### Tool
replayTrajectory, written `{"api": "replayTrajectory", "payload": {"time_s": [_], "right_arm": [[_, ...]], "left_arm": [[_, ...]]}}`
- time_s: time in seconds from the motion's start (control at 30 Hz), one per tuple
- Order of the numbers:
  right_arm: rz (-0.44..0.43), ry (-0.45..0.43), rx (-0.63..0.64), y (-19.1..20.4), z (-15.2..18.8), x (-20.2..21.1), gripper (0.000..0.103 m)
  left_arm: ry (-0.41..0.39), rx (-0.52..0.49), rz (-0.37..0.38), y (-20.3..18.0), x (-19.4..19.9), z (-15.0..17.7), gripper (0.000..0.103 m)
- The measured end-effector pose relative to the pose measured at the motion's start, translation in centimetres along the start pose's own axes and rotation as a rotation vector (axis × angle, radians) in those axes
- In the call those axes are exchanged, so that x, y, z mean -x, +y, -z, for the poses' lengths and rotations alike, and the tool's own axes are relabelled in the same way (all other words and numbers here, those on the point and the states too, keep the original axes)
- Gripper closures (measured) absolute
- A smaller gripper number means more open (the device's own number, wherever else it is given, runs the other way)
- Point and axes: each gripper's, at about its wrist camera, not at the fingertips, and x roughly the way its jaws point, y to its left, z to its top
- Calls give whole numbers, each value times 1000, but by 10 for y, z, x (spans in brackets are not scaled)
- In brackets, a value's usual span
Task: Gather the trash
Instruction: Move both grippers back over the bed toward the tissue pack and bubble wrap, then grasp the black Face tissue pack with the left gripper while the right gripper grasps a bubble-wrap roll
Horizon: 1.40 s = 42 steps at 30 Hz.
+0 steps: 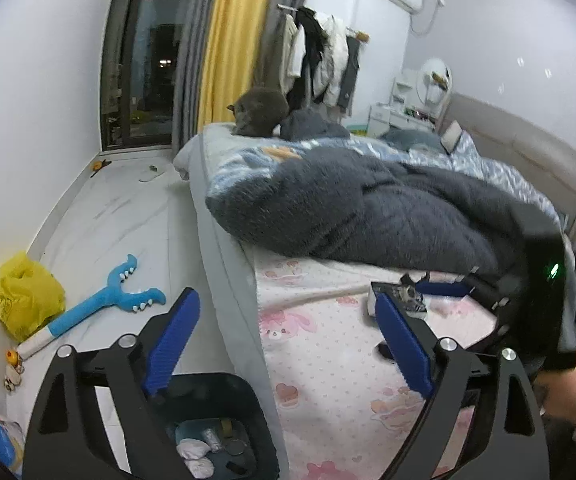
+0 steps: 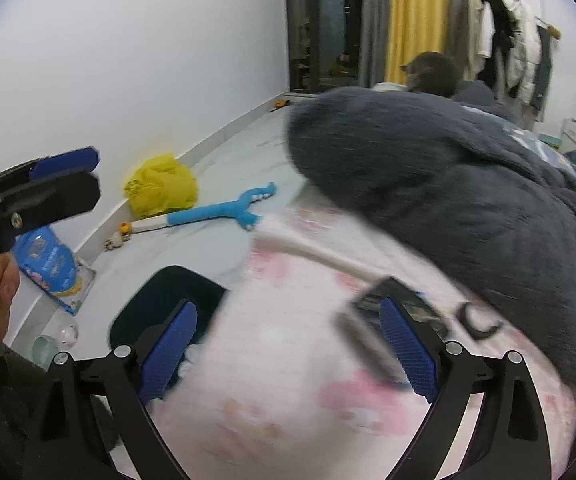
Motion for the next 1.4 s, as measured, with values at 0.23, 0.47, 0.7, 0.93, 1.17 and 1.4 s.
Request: {"api": "replayTrajectory", "payload": {"time_s": [0.23, 0.47, 0.7, 0.93, 1.17, 1.4], "right_arm": [[40, -14, -44, -53, 13, 16, 6], [75, -2, -59, -92, 28, 21, 6], [77, 22, -67, -119, 42, 21, 6], [77, 46, -66, -144, 56, 16, 6], [75, 57, -55, -156, 64, 9, 6], [55, 57, -56, -160, 70, 7, 6]], "left_arm": [[35, -8, 54, -18, -27, 1, 9], [74, -35, 110, -35, -60, -1, 8], [119, -66, 176, -61, -86, -2, 6], [178, -100, 199, -88, -114, 4, 6], [221, -108, 200, -102, -136, 9, 6], [272, -117, 192, -114, -154, 18, 6]]}}
